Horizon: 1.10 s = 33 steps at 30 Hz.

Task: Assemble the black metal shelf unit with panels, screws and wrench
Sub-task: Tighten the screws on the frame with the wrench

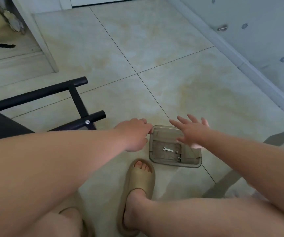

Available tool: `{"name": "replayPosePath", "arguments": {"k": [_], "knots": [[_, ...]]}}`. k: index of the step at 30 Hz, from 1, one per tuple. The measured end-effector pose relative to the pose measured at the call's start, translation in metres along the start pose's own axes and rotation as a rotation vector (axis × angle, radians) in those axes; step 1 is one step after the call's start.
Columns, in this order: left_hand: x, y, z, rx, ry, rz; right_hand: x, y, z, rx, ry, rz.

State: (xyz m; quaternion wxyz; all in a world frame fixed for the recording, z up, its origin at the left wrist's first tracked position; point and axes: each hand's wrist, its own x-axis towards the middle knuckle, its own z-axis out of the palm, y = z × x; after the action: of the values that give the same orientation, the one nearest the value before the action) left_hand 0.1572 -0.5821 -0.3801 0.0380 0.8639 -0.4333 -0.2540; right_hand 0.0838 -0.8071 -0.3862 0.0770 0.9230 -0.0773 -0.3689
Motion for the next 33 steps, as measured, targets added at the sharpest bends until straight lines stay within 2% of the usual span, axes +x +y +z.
{"name": "replayPosePath", "arguments": {"k": [5, 8, 13, 17, 24, 27, 33], "knots": [[0.029, 0.013, 0.045, 0.075, -0.039, 0.196, 0.046, 0.032, 0.058, 0.035, -0.175, -0.042], [0.048, 0.011, 0.075, 0.181, -0.059, 0.306, 0.073, 0.036, 0.077, 0.140, -0.205, -0.027], [0.073, -0.001, 0.107, 0.347, -0.139, 0.452, 0.106, 0.032, 0.114, 0.172, -0.196, -0.029], [0.078, -0.001, 0.118, 0.336, -0.151, 0.456, 0.123, 0.025, 0.139, 0.149, -0.183, -0.034], [0.078, -0.003, 0.125, 0.265, -0.104, 0.451, 0.138, 0.016, 0.167, 0.099, -0.060, -0.071], [0.080, -0.003, 0.127, 0.275, -0.103, 0.449, 0.141, 0.016, 0.170, 0.091, -0.068, -0.103], [0.073, -0.005, 0.119, 0.266, -0.121, 0.413, 0.124, 0.015, 0.143, 0.273, -0.023, -0.050]]}}
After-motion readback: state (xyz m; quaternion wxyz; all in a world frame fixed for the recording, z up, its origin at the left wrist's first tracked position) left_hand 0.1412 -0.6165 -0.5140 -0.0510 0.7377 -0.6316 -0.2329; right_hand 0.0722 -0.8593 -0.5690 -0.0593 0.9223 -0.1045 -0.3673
